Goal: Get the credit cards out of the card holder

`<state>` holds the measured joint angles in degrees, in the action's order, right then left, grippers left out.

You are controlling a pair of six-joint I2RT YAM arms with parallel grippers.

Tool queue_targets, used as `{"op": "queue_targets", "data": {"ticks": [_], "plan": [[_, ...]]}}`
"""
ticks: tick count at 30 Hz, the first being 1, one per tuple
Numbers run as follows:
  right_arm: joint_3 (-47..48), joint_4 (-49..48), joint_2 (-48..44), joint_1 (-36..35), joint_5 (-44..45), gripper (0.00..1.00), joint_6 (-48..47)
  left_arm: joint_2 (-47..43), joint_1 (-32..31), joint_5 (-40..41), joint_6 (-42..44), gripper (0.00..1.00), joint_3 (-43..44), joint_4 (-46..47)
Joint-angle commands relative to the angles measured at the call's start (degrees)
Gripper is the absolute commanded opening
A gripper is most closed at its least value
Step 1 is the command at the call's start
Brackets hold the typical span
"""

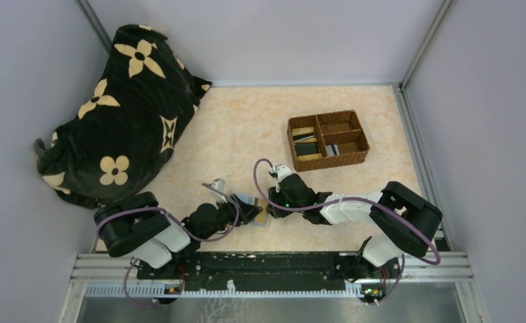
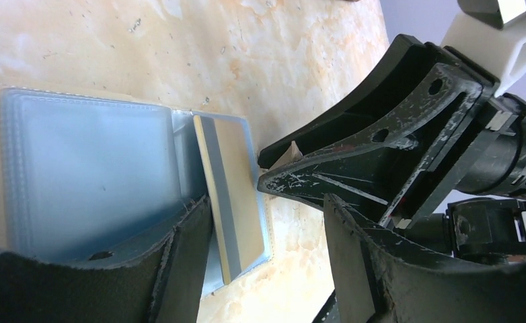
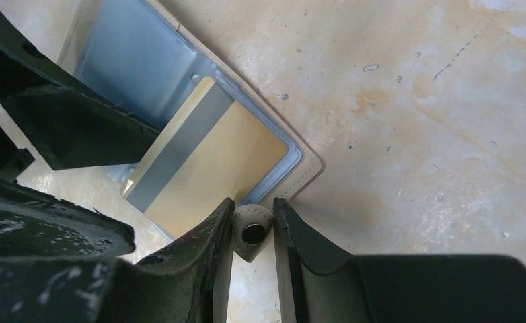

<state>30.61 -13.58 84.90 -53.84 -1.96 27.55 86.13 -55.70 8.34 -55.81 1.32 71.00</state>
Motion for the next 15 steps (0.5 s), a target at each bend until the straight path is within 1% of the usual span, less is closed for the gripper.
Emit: {"op": "queue_targets", "data": {"ticks": [1,4,6,8,10,11,15], "plan": [[-1.5,3.2,0.4,-1.1,-4.0,0.28,1.4,5.2,0.1,-4.8,-1.1,0.67,1.8,11.0],[-1.1,3.7,0.5,-1.1,-3.1,0.28,1.2,10.7,0.2,-8.9,-1.5,0.66,3.3,16.6],[-0.8,3.9,0.7,-1.0,-2.9,0.27,0.9,15.1,0.4,-11.2,-2.7,0.65,3.6,22.6],[-0.6,4.1,0.8,-1.0,-2.9,0.27,0.8,20.4,0.6,-12.8,-4.6,0.62,3.4,30.1],[-0.5,4.1,0.9,-1.0,-2.8,0.27,0.8,24.6,1.1,-14.2,-6.5,0.52,3.9,31.5],[-0.5,4.2,0.9,-1.0,-2.7,0.27,0.7,25.2,1.2,-14.5,-6.5,0.49,4.0,31.6],[-1.0,4.0,0.9,-1.0,-2.4,0.27,0.8,23.4,1.5,-12.6,-5.6,0.48,1.9,31.6]]}}
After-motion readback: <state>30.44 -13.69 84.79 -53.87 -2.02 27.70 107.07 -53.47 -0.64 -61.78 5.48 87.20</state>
